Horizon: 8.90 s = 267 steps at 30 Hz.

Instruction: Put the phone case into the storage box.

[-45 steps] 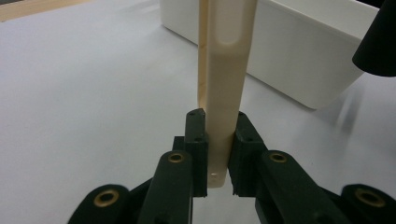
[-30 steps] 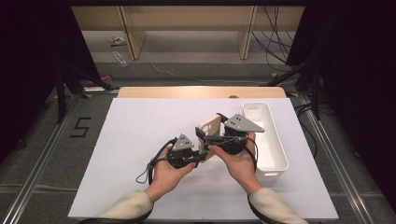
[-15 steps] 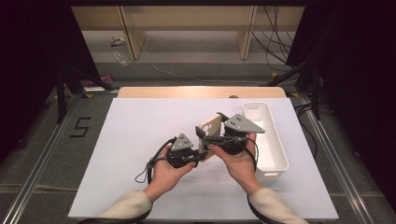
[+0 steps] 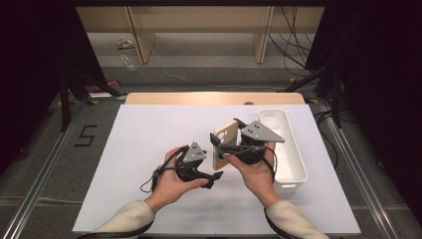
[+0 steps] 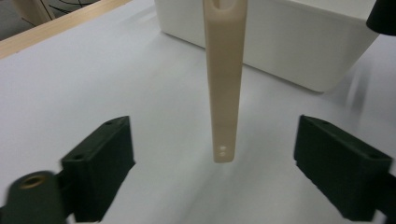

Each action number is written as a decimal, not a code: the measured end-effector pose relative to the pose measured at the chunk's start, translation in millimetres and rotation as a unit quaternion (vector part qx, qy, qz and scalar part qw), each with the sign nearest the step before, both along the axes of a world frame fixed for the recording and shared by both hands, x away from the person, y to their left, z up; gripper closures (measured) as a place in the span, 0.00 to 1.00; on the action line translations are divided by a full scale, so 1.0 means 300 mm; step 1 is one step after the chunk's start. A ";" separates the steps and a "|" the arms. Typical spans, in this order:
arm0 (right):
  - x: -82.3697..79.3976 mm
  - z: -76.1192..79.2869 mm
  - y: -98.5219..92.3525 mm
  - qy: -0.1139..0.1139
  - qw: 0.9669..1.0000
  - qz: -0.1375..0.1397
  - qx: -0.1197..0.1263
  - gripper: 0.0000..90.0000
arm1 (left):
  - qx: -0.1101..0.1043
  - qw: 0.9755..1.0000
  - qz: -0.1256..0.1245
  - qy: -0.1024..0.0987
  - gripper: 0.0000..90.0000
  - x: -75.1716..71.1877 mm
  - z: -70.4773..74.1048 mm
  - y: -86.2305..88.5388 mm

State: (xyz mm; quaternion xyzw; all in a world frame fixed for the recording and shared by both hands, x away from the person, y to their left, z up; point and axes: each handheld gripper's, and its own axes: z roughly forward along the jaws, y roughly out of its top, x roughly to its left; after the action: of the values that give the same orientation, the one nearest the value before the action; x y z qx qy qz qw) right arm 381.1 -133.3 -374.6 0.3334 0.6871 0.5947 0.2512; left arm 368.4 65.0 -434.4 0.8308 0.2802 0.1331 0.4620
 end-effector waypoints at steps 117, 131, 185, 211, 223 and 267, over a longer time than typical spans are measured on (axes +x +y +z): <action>0.015 0.084 -0.113 -0.022 0.998 -0.055 0.017 0.13 | 0.000 0.998 0.040 -0.042 0.00 -0.057 0.010 0.361; 0.019 0.105 -0.148 -0.030 0.997 -0.071 0.019 0.13 | 0.000 0.998 0.041 -0.041 0.00 -0.055 0.009 0.364; 0.042 0.148 -0.292 -0.046 0.989 -0.140 0.026 0.13 | -0.006 0.998 0.048 -0.041 0.00 -0.052 0.011 0.371; 0.050 0.151 -0.333 -0.047 0.985 -0.163 0.021 0.13 | -0.007 0.998 0.052 -0.043 0.00 -0.051 0.013 0.374; 0.051 0.153 -0.343 -0.047 0.984 -0.171 0.020 0.13 | -0.008 0.998 0.052 -0.043 0.00 -0.051 0.014 0.375; 0.062 0.153 -0.402 -0.049 0.977 -0.207 0.012 0.13 | -0.008 0.998 0.054 -0.044 0.00 -0.049 0.014 0.377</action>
State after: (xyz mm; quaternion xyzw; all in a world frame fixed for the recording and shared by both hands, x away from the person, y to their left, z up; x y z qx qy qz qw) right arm 399.6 -253.7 -328.7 0.4421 0.5828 0.5537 0.3978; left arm 353.6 178.1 -430.3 0.8044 0.3051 0.1917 0.4723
